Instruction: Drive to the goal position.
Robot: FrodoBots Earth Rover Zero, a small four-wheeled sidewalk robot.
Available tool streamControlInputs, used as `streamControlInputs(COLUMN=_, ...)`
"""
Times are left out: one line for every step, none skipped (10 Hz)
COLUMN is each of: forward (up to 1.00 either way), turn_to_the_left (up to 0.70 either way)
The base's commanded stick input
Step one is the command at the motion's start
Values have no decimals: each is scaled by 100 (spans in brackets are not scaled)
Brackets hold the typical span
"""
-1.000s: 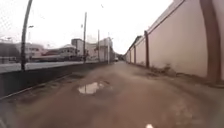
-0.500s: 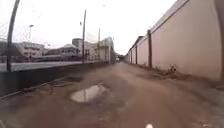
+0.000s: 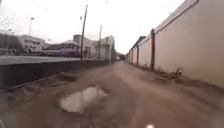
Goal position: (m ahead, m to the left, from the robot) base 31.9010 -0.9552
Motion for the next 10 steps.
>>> streamControlInputs(forward=85, turn_to_the_left=5)
streamControlInputs(forward=85, turn_to_the_left=-29)
streamControlInputs(forward=85, turn_to_the_left=-29)
streamControlInputs(forward=85, turn_to_the_left=-29)
streamControlInputs(forward=85, turn_to_the_left=-29)
streamControlInputs(forward=85, turn_to_the_left=-29)
streamControlInputs(forward=85, turn_to_the_left=-25)
streamControlInputs(forward=85, turn_to_the_left=-7)
streamControlInputs(forward=85, turn_to_the_left=5)
streamControlInputs(forward=85, turn_to_the_left=5)
